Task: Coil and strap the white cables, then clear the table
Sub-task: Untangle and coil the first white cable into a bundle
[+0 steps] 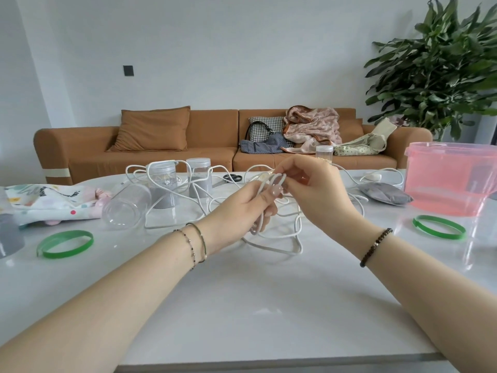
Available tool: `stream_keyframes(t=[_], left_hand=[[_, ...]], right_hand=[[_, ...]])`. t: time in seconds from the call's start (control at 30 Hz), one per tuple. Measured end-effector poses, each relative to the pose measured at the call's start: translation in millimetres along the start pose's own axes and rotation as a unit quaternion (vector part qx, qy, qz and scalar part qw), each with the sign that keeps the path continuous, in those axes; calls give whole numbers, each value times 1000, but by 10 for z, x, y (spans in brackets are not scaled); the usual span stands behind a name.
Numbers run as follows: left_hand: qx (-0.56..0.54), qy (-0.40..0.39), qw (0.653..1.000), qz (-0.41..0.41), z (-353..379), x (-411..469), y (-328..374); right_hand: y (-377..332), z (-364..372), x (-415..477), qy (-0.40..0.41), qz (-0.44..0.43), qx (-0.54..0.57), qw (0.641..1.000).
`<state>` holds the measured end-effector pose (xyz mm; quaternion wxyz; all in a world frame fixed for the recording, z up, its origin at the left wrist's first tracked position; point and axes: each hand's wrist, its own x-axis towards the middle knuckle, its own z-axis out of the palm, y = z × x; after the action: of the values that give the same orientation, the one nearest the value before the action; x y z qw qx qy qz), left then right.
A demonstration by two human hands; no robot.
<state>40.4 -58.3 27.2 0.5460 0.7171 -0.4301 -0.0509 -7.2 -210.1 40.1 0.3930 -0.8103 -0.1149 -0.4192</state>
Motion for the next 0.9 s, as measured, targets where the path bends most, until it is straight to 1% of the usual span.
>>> stream_keyframes(t=[0.1,0.17,0.23,0.3,0.37,0.43,0.53,0.6,0.63,0.73,0.8,0.83,0.9], left_hand=[[-14,-8,1000,-13,-43,36,-44],[-62,-13,998,-13,-63,56,-105],[-107,18,994,-15,-83,67,-123],[-186,74,980,-16,-114,83,-97],[-293,119,949,-10,-159,98,-65],[-387,148,910,3,-194,109,-32],[-465,194,864,8,-260,146,-14],[-499,238,833,0,-355,177,-25],[-518,266,813,-6,-418,194,-49],[-571,356,739,-37,-609,218,-171],[-592,392,702,-52,-685,213,-240],[-601,391,694,-62,-689,209,-247],[-617,358,696,-82,-652,196,-199]], right_hand=[[13,5,2,20,-6,-16,1000],[26,11,10,16,8,13,1000],[45,12,5,-3,21,40,999],[59,24,-12,-37,40,36,998],[54,59,-36,-87,65,9,994],[50,98,-59,-144,74,-20,987],[37,126,-98,-221,91,-39,970],[13,118,-127,-242,94,-45,965],[-3,111,-136,-237,89,-48,966],[-55,60,-151,-198,57,-30,978],[-49,34,-139,-173,22,-25,984],[-35,26,-136,-160,6,-34,987],[-8,22,-117,-130,-19,-50,990]])
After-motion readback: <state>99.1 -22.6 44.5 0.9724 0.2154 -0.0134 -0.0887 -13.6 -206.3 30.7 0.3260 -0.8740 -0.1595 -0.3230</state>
